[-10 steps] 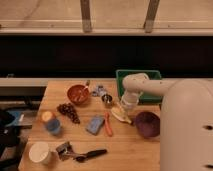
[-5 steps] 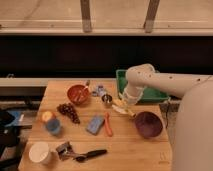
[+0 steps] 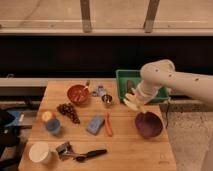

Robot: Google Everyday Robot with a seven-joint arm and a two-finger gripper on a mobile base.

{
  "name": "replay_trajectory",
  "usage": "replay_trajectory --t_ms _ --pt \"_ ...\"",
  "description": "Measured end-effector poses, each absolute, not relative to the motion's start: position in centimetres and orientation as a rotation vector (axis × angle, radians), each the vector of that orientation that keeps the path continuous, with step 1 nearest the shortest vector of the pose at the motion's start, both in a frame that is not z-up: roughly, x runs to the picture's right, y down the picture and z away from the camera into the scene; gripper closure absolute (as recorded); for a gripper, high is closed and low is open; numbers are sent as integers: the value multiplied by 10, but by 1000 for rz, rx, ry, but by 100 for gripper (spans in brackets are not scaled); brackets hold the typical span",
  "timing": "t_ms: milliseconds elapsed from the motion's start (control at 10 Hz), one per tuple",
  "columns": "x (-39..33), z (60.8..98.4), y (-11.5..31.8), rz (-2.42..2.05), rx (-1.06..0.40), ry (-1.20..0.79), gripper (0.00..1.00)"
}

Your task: Place banana in purple bowl

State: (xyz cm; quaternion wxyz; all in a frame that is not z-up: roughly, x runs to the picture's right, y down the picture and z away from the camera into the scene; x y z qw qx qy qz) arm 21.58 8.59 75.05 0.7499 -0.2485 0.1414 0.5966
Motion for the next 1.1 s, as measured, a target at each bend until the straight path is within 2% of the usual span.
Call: replay_trajectory --t_ms 300,400,700,1100 --pt "271 738 109 1441 -529 344 98" --pt "286 737 119 1487 -532 357 92" --pt "305 748 146 1577 -604 367 61" --pt "272 773 167 1544 -737 403 23"
